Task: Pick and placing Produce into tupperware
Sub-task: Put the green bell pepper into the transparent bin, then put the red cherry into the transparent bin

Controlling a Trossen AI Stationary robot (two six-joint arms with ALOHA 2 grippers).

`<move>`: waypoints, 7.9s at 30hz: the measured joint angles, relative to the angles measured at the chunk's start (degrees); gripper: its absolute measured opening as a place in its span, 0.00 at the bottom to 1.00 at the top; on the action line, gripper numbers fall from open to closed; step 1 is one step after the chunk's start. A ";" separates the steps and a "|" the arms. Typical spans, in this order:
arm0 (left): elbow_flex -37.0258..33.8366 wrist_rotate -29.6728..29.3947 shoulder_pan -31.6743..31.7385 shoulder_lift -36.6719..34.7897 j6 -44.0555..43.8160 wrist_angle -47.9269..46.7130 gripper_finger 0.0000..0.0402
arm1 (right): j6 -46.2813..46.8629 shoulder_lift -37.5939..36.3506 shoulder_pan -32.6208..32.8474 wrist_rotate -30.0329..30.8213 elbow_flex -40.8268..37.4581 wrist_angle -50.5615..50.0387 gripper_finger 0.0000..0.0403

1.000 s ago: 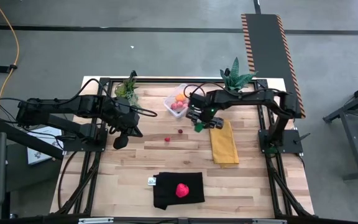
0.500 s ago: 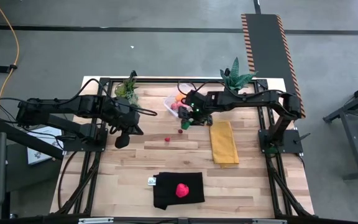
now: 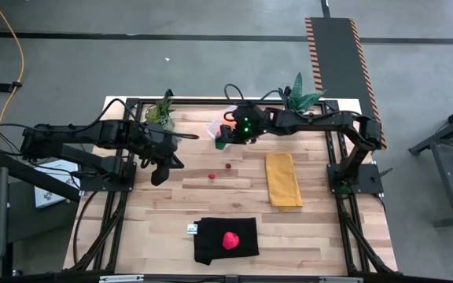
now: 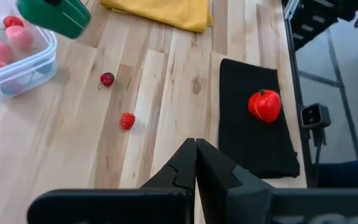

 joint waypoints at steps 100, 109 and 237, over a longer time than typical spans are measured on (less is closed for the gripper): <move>0.00 -10.08 -0.02 0.00 -21.93 5.68 0.00 | -53.64 -3.49 -14.74 10.09 1.89 5.67 0.56; 0.00 -9.99 -0.02 0.00 -21.93 5.59 0.00 | -53.78 1.28 -13.24 12.06 11.58 -7.53 0.56; 0.00 5.88 -0.02 -0.02 -12.67 -0.81 0.00 | -57.98 15.78 -6.10 -11.45 40.89 -33.83 0.68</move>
